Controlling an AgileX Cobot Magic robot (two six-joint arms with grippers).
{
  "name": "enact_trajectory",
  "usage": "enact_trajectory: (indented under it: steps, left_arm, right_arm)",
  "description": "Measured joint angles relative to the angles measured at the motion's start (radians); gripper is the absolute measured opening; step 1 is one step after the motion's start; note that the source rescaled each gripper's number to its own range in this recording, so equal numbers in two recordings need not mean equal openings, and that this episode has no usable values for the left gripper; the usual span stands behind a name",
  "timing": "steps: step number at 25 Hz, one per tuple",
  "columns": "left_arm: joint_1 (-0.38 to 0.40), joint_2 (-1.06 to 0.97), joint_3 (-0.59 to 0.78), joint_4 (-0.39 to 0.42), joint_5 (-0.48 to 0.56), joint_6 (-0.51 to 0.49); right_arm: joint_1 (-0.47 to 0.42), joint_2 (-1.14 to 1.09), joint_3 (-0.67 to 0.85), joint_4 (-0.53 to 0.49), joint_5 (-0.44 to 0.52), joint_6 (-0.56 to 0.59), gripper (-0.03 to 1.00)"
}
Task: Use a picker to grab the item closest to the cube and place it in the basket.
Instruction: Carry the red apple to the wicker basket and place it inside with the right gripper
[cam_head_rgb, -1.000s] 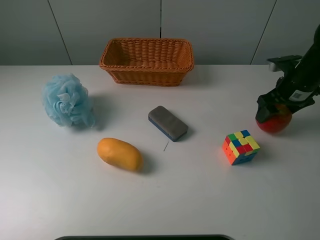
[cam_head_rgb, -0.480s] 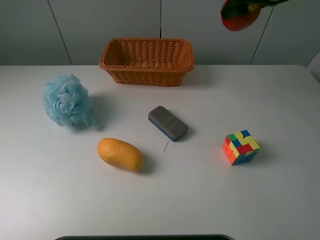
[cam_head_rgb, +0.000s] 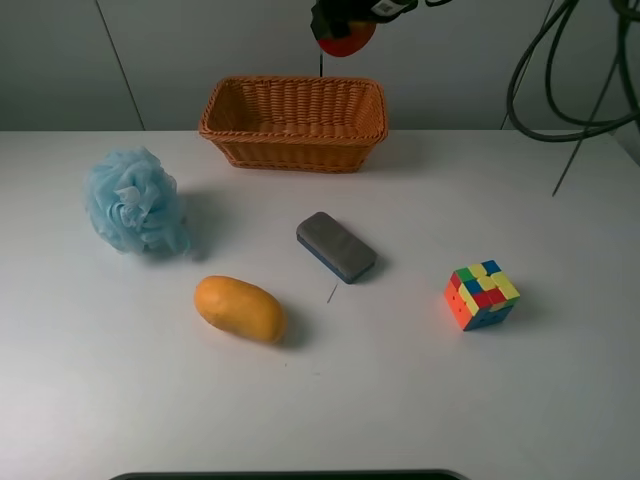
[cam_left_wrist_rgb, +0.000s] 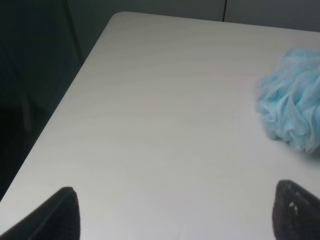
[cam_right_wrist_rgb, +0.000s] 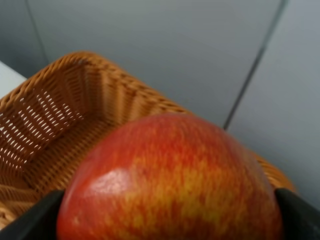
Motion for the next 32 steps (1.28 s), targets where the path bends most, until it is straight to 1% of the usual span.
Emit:
enact_trajectory:
  steps: [3, 7, 15, 16, 17, 18, 19, 20, 21, 27, 29, 32]
  left_arm:
    - [0.000, 0.000, 0.000, 0.000, 0.000, 0.000]
    - [0.000, 0.000, 0.000, 0.000, 0.000, 0.000]
    - [0.000, 0.000, 0.000, 0.000, 0.000, 0.000]
    - [0.000, 0.000, 0.000, 0.000, 0.000, 0.000]
    - [0.000, 0.000, 0.000, 0.000, 0.000, 0.000]
    - [0.000, 0.000, 0.000, 0.000, 0.000, 0.000]
    - [0.000, 0.000, 0.000, 0.000, 0.000, 0.000]
    - [0.000, 0.000, 0.000, 0.000, 0.000, 0.000]
    - [0.000, 0.000, 0.000, 0.000, 0.000, 0.000]
    - [0.000, 0.000, 0.000, 0.000, 0.000, 0.000]
    - [0.000, 0.000, 0.000, 0.000, 0.000, 0.000]
    - [0.000, 0.000, 0.000, 0.000, 0.000, 0.000]
  right_arm:
    - [0.011, 0.119, -0.066, 0.009, -0.004, -0.002, 0.02]
    - [0.014, 0.232, -0.097, 0.020, 0.001, -0.002, 0.02]
    - [0.014, 0.263, -0.103, 0.004, -0.001, -0.004, 0.02]
    - [0.014, 0.263, -0.103, 0.004, -0.001, -0.010, 0.05]
    - [0.014, 0.263, -0.103, 0.004, -0.001, -0.022, 0.50]
    - [0.014, 0.263, -0.103, 0.001, -0.005, -0.034, 0.78]
    - [0.014, 0.263, -0.103, 0.000, -0.010, -0.041, 0.89]
    - [0.014, 0.263, -0.105, -0.003, -0.015, -0.048, 0.95]
    - [0.014, 0.263, -0.105, -0.005, -0.015, -0.049, 0.98]
    - [0.014, 0.263, -0.109, -0.013, -0.016, -0.054, 0.99]
    - [0.014, 0.263, -0.125, -0.017, 0.011, -0.054, 0.99]
    - [0.014, 0.239, -0.161, -0.051, 0.102, -0.054, 1.00]
